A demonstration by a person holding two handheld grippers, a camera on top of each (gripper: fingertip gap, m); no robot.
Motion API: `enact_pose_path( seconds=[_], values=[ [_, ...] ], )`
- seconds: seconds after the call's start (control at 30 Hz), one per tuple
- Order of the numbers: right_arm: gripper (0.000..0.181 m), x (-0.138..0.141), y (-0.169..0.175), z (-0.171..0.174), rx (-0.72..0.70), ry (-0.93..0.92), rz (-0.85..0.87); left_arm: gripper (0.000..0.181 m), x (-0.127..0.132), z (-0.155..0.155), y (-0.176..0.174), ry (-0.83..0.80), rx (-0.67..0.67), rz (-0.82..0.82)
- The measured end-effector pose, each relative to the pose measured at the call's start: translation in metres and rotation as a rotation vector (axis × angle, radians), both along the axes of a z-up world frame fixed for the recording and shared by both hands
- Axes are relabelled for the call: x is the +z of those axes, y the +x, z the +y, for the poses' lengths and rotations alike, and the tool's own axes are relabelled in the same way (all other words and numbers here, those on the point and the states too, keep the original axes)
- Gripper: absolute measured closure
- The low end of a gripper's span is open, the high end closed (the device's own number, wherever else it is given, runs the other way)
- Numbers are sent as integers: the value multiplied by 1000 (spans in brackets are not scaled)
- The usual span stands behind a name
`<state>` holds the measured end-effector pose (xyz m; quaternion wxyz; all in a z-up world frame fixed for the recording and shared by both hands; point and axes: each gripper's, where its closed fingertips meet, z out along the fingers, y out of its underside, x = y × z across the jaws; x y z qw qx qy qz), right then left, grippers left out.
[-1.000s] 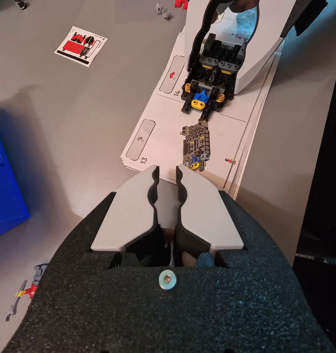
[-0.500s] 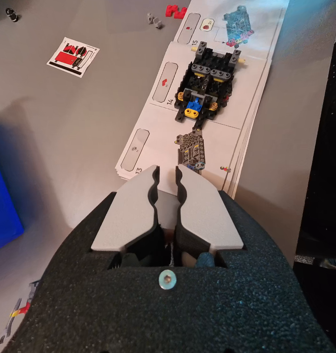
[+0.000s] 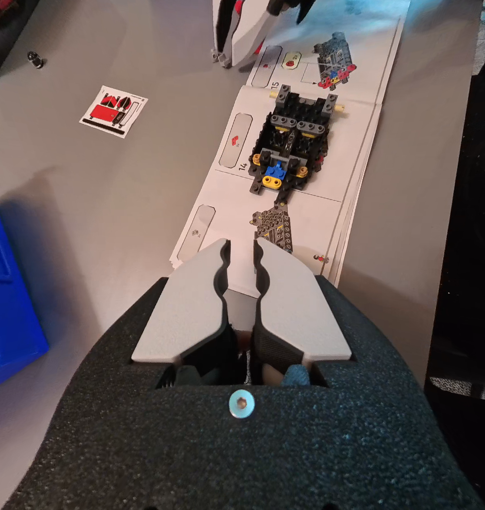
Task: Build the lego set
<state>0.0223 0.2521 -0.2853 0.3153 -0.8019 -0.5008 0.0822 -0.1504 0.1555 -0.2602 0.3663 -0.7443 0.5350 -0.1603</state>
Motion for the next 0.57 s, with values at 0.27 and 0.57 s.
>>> enact_pose_path(
  seconds=[0.27,0.57],
  values=[
    [170,-3,-2,5,-1,-3,28,165,1,3,1,26,-4,-19],
    [178,73,-45,-26,43,-567,936,156,62,19,44,305,-53,-395]
  ],
)
